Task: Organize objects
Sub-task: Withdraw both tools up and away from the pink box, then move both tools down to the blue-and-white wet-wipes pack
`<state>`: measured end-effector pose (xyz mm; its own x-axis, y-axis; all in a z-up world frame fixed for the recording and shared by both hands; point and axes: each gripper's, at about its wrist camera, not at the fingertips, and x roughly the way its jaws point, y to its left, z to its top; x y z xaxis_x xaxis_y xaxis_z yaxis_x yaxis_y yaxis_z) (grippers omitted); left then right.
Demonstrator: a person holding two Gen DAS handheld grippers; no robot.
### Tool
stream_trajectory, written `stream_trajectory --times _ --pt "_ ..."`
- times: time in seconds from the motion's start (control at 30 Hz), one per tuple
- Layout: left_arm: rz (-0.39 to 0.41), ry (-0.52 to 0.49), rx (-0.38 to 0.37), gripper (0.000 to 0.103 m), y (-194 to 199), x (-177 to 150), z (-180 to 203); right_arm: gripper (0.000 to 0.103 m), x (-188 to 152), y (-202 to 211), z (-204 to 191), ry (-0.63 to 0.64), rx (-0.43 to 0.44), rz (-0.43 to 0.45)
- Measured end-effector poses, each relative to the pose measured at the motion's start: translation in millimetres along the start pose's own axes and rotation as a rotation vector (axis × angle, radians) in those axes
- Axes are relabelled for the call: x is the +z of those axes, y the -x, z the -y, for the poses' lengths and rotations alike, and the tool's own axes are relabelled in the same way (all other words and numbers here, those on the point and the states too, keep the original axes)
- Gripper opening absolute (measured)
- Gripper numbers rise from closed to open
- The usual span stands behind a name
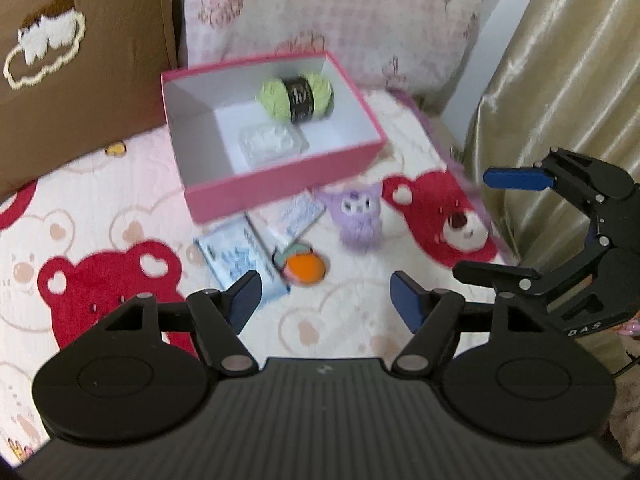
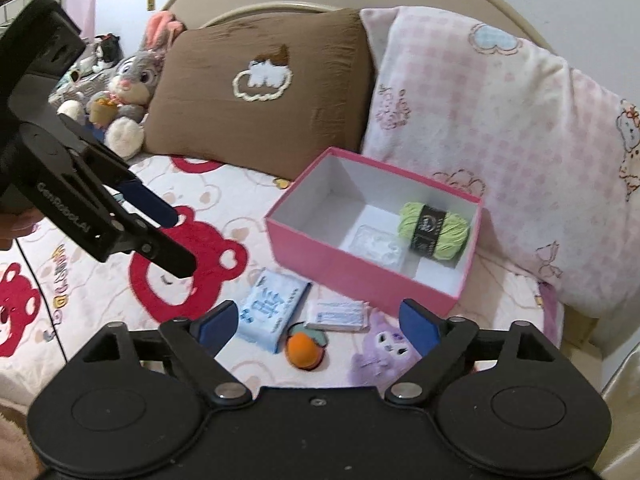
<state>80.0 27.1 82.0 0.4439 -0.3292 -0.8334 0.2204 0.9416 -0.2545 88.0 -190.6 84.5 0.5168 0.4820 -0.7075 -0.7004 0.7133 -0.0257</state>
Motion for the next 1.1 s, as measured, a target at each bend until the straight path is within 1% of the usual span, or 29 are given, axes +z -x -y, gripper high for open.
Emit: stream_trajectory --times 0.03,0.17,0.3,0.43,0.5,0.57,0.67,0.77,0.83,0.93,1.0,1.1 --pt "-0.017 -0.003 0.010 0.070 0 -2 0 0.091 -4 1 -4 0.006 0.012 0.013" --pt "-0.018 -0.024 0.043 0.071 4 -9 -1 0.091 -16 1 -19 0.012 0.040 0.041" --pt "0.005 -0.039 0.055 0.077 4 -16 -2 0.091 -22 -3 -28 -0.010 0.099 0.052" --pt "0.032 -0.088 0.055 0.078 -8 -27 -2 0.091 -29 -13 -36 0.001 0.093 0.077" --pt "0.051 -0.089 0.061 0.078 -17 -33 -6 0.091 -34 -21 -37 -0.022 0.131 0.095" --pt "0.071 -0.071 0.044 0.078 -25 -38 -11 0.091 -39 -31 -41 -0.030 0.152 0.091" --pt "0.103 -0.040 0.014 0.078 -35 -45 -20 0.091 -46 -51 -48 -0.036 0.134 0.078" --pt "0.107 0.002 0.012 0.078 -47 -49 -30 0.091 -52 -71 -51 -0.058 0.148 0.065" --pt "0.116 0.003 0.010 0.078 -54 -51 -33 0.091 -54 -85 -56 -0.070 0.164 0.041" --pt "0.140 0.003 0.028 0.078 -66 -55 -39 0.091 -55 -102 -66 -0.075 0.186 0.003" --pt "0.154 0.047 0.003 0.078 -75 -57 -49 0.091 -56 -114 -69 -0.078 0.193 -0.011" --pt "0.176 0.099 -0.002 0.079 -91 -59 -63 0.091 -60 -134 -74 -0.049 0.150 -0.024"
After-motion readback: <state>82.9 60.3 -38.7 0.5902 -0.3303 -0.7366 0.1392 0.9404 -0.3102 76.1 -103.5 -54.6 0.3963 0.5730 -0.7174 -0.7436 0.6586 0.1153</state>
